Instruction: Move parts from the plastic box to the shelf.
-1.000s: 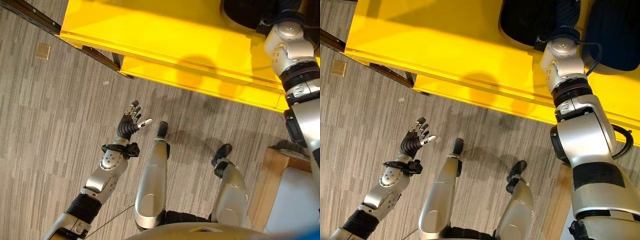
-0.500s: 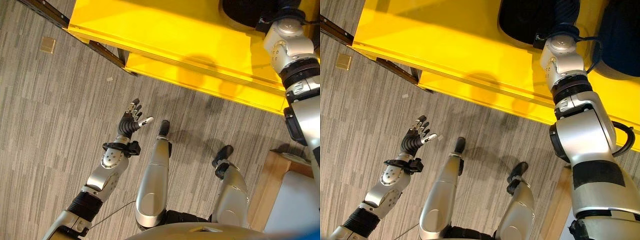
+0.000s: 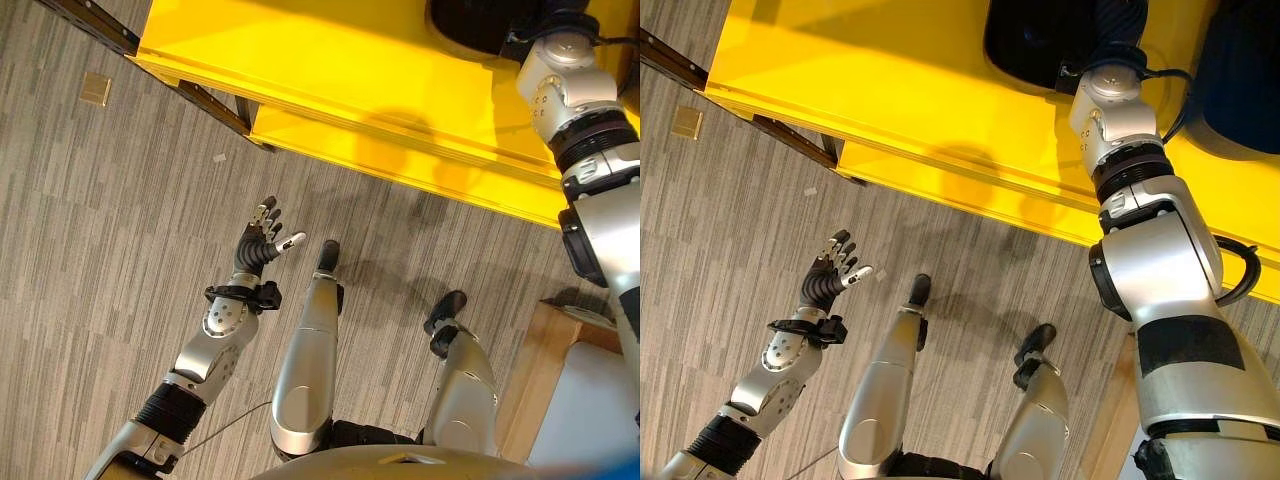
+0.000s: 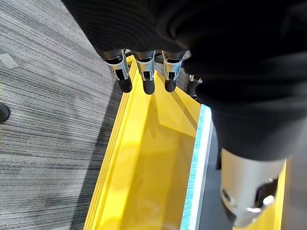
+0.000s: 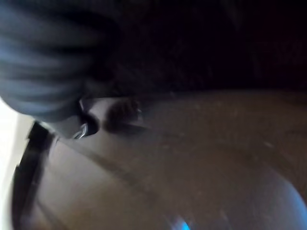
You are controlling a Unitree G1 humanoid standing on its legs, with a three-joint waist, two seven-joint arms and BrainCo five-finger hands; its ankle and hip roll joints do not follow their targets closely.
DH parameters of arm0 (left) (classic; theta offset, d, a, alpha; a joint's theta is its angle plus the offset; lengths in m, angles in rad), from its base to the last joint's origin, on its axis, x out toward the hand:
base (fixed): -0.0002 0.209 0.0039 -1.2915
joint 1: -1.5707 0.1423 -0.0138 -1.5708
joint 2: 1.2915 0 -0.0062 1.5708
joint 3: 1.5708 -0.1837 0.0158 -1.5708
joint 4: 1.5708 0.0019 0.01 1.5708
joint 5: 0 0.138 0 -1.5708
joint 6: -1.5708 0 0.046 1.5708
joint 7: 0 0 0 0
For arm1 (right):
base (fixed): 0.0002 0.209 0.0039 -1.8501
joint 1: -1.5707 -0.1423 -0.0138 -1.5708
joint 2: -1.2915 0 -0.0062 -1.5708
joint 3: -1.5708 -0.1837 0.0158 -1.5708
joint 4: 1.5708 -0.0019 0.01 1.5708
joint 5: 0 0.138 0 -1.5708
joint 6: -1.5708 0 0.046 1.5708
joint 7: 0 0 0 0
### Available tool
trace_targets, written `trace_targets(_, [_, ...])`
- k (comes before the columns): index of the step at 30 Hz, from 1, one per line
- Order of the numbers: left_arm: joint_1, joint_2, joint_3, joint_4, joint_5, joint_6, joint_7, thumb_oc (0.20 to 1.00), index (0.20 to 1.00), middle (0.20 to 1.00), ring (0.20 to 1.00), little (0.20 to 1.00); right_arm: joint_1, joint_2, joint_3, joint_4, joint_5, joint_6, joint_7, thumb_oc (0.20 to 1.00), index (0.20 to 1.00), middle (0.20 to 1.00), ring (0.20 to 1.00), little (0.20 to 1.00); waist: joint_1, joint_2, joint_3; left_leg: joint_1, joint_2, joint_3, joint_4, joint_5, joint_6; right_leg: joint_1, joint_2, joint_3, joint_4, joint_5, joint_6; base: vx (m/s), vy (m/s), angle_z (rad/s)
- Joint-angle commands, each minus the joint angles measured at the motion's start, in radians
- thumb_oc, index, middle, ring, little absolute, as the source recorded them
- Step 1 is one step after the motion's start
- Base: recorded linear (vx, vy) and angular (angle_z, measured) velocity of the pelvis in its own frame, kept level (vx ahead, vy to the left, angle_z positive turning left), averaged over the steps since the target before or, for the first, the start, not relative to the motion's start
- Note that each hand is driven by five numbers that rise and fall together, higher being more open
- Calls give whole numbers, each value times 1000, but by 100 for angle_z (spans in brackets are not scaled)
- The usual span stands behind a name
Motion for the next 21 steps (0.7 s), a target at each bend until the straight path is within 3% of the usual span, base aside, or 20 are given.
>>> trace_targets(1, [-8, 36, -20, -66, -19, -47, 8, 1000, 1000, 1000, 1000, 1000, -76, 11, -13, 33, 18, -33, -29, 1000, 1000, 1000, 1000, 1000, 10, -6, -17, -47, 19, 18, 11, -22, 3, 111, 5, 34, 52, -132, 6, 0, 0, 0])
trace_targets(21, [-16, 40, -22, -57, -18, -53, 16, 1000, 1000, 1000, 1000, 1000, -56, 35, -20, -2, 7, -31, -46, 1000, 1000, 1000, 1000, 1000, 0, -15, -17, -28, 27, 23, 13, -24, 2, 120, 7, 40, 54, -131, 8, -1, 0, 0])
